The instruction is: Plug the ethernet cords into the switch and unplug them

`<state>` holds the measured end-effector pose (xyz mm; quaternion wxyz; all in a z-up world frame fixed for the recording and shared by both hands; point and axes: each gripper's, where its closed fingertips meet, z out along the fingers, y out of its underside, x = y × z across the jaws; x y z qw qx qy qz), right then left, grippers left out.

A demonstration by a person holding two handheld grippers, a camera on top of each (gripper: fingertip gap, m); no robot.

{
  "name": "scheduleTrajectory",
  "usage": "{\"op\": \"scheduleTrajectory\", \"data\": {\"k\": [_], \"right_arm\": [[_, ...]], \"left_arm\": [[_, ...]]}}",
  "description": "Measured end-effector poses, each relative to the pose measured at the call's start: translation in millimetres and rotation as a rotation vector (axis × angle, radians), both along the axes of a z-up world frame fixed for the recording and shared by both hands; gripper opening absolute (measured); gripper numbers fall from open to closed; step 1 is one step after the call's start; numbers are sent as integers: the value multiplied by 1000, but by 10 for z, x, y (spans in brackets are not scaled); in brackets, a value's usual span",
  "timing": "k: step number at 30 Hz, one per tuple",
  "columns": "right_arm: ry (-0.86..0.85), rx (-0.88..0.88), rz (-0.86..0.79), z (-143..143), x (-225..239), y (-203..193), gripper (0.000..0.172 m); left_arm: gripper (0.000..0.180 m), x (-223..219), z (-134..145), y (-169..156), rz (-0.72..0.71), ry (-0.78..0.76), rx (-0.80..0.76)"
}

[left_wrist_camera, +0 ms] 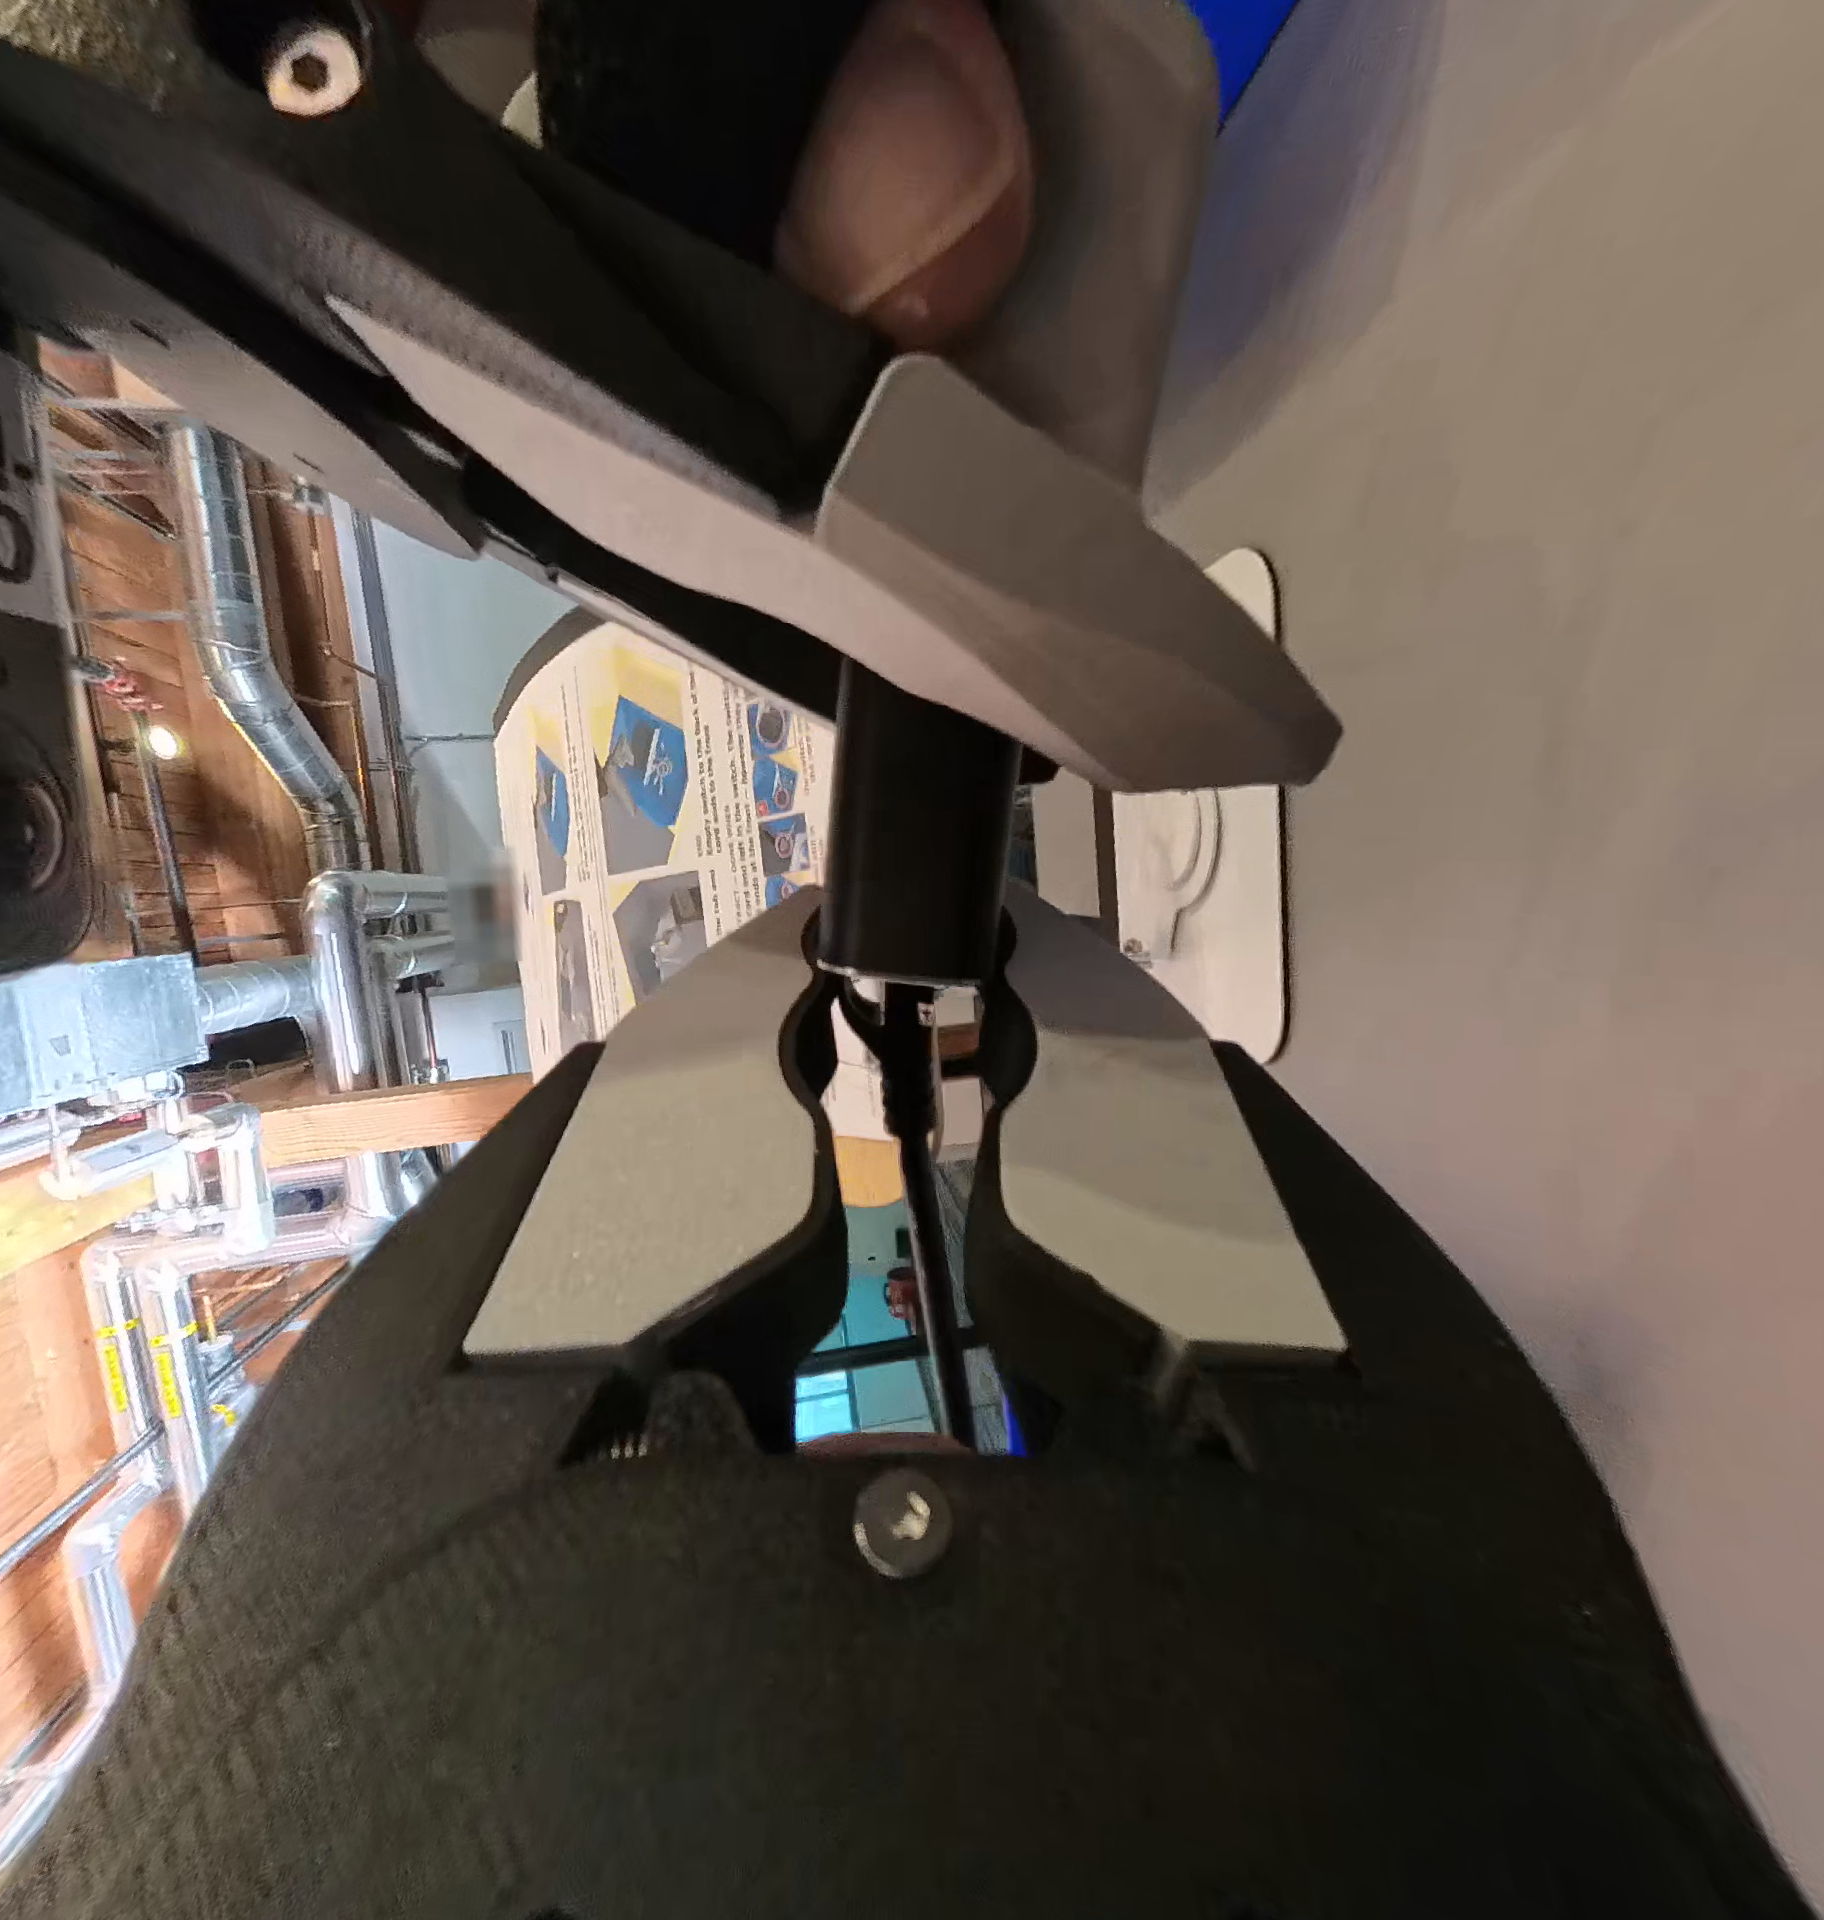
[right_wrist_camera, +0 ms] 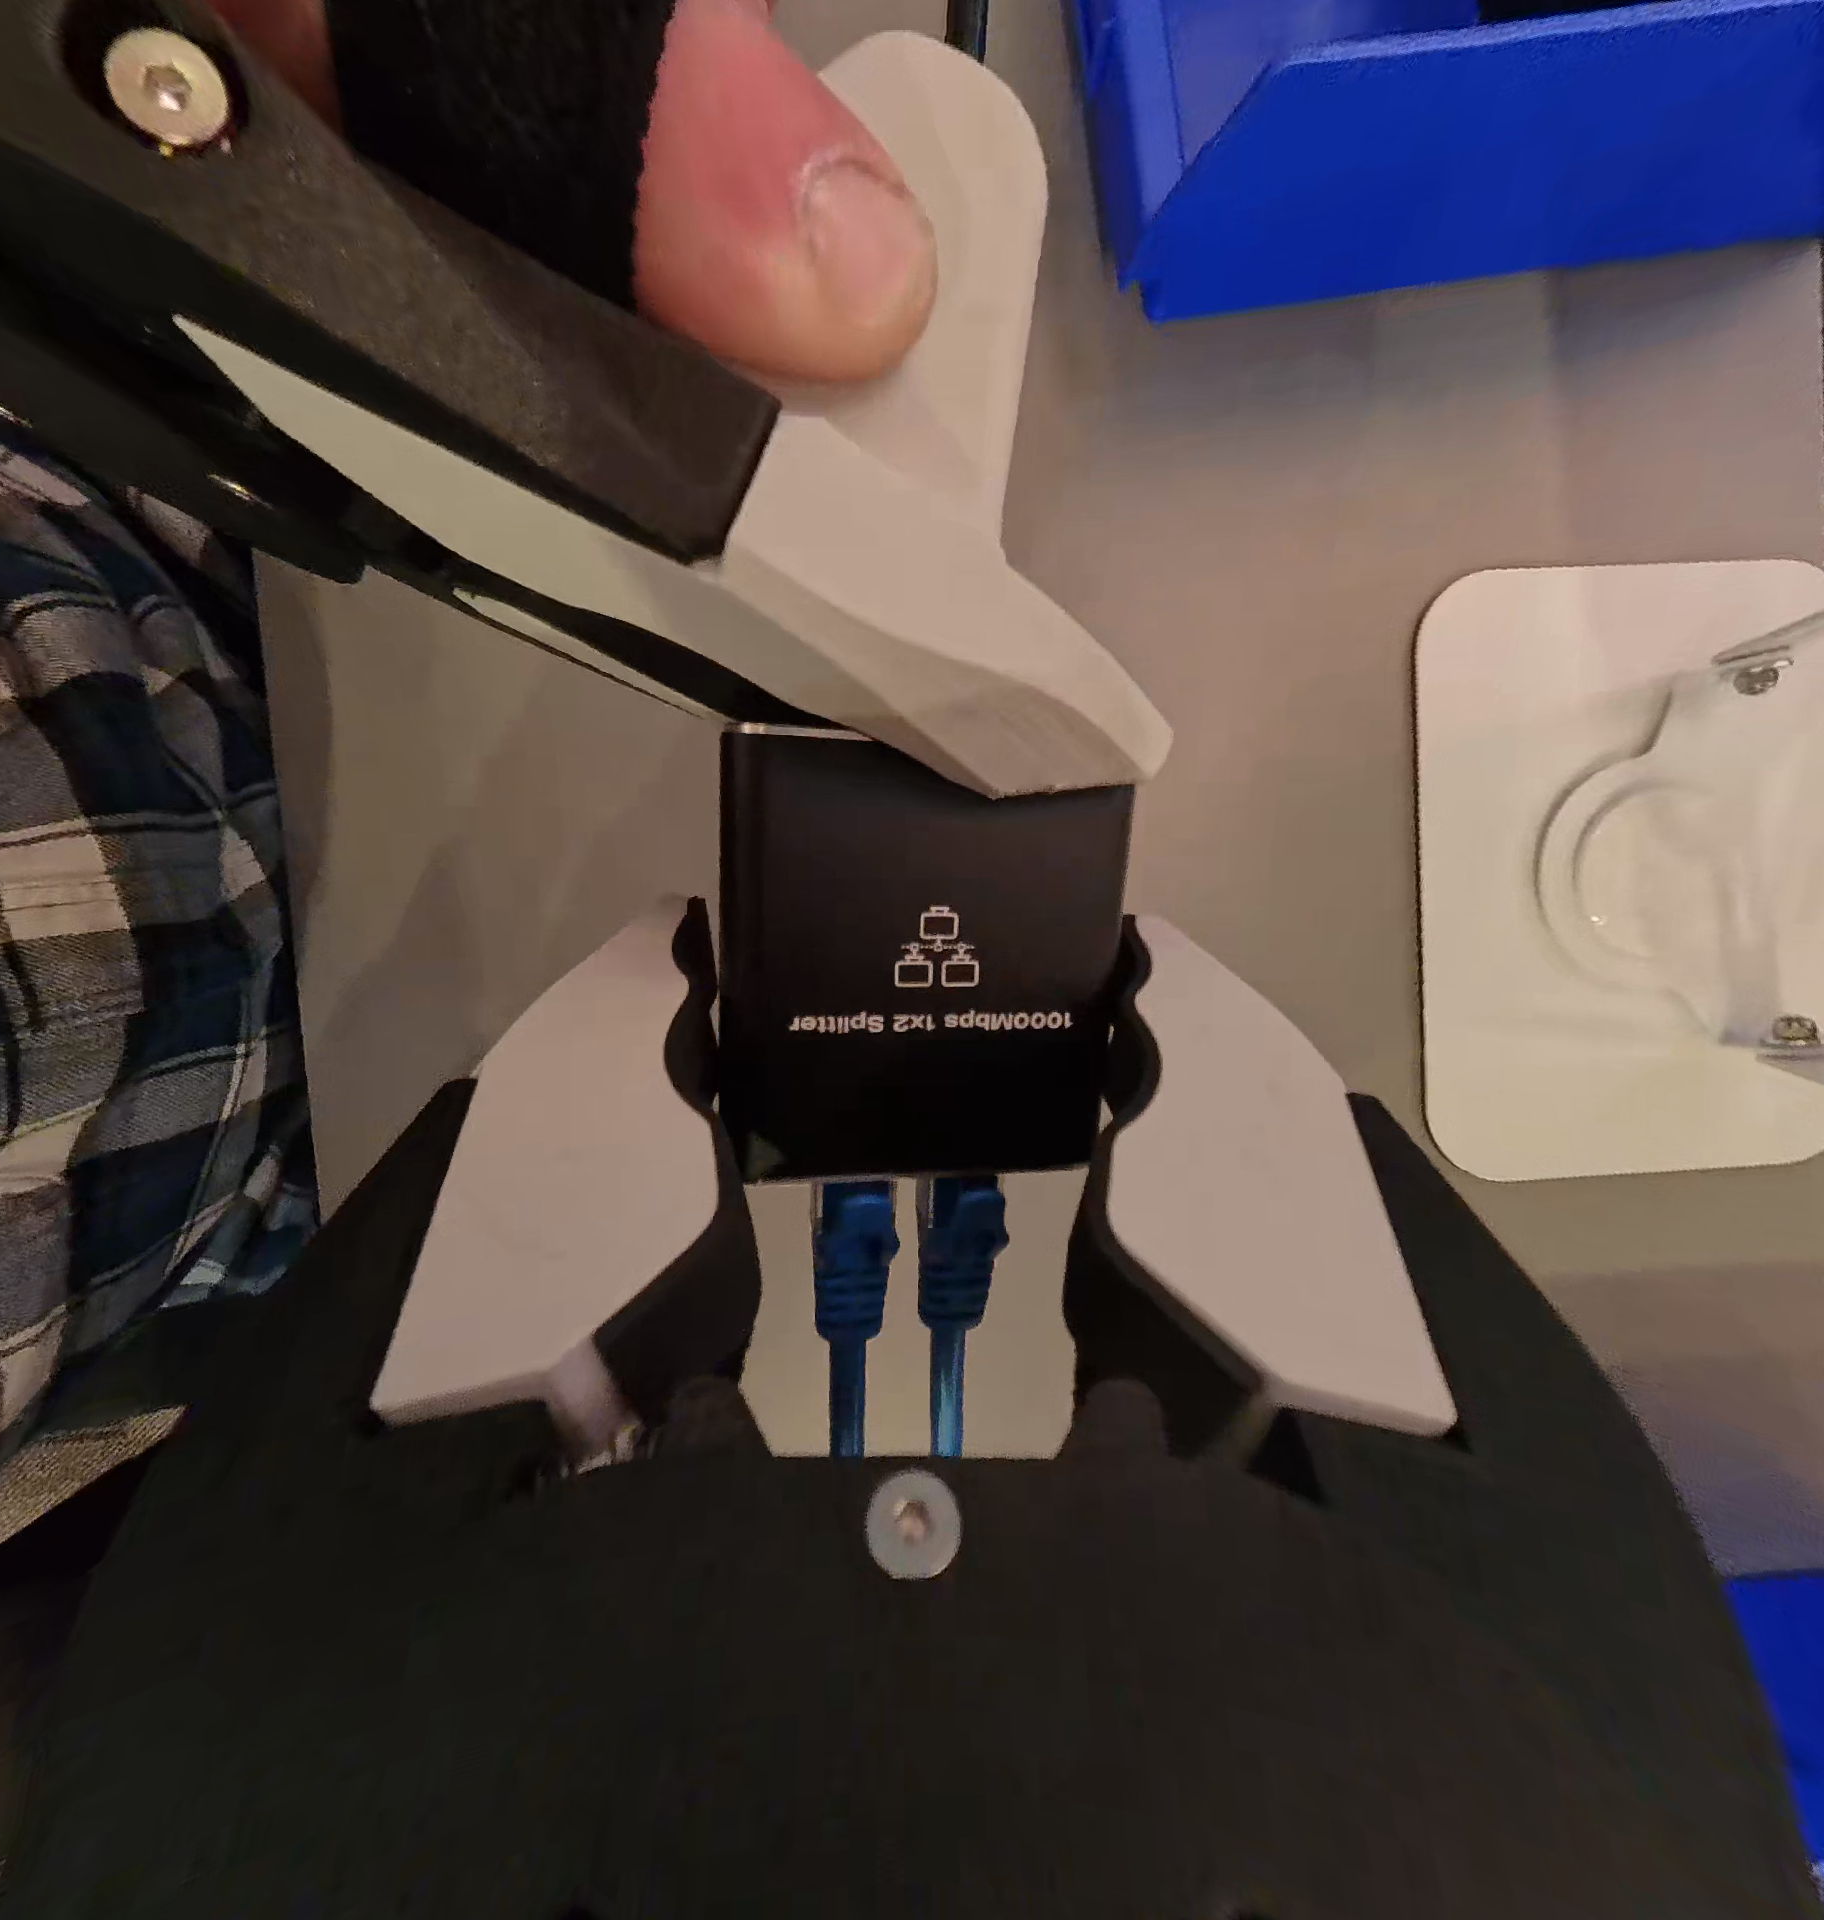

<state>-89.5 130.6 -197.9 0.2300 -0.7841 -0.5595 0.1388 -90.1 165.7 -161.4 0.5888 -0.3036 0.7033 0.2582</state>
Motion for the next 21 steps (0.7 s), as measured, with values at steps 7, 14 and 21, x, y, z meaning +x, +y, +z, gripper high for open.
{"op": "scheduleTrajectory", "data": {"k": [7,14,21], "right_arm": [[20,2,-49,33,136,-13,73],[11,74,-131,196,641,116,73],[115,278,-362,1149,2055,674,73]], "left_arm": [[24,159,17,-14,-49,-11,-20],[50,13,358,-166,-107,-154,-95],[27,-459,156,213,60,-217,-193]]}}
